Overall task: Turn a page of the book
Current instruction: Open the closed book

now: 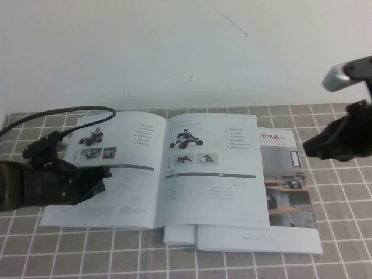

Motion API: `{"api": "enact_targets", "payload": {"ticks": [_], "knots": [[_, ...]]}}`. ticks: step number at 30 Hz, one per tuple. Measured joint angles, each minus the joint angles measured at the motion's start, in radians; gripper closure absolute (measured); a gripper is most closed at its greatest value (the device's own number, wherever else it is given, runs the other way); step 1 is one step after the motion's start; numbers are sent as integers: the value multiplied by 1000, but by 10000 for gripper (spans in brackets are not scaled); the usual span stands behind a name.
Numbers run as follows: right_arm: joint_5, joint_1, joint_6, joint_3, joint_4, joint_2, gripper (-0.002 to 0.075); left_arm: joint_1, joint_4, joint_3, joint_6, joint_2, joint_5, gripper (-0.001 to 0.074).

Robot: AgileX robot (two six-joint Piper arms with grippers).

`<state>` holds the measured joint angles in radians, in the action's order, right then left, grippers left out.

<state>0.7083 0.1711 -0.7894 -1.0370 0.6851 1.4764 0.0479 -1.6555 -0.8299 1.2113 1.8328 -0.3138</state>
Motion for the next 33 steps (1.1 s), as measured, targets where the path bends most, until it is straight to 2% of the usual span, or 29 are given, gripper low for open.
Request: {"api": "enact_targets", "payload": {"ticks": [5,7,10,15,18,33], "knots": [[9,81,-3,-152,11,292,722,0,-25,-2,2,26,-2,737],[49,98,-3,-215,-1,386,696,0,-25,-2,-2,26,-1,737],[142,111,49,-320,-41,509,598,0,-30,-2,-26,26,-1,737],[246,113,219,-485,-148,632,340,10,-45,17,-45,26,7,737],[264,113,299,-540,-214,645,272,27,-74,35,-47,20,19,737],[220,113,395,-569,-205,656,244,60,-110,71,44,5,35,737]]}}
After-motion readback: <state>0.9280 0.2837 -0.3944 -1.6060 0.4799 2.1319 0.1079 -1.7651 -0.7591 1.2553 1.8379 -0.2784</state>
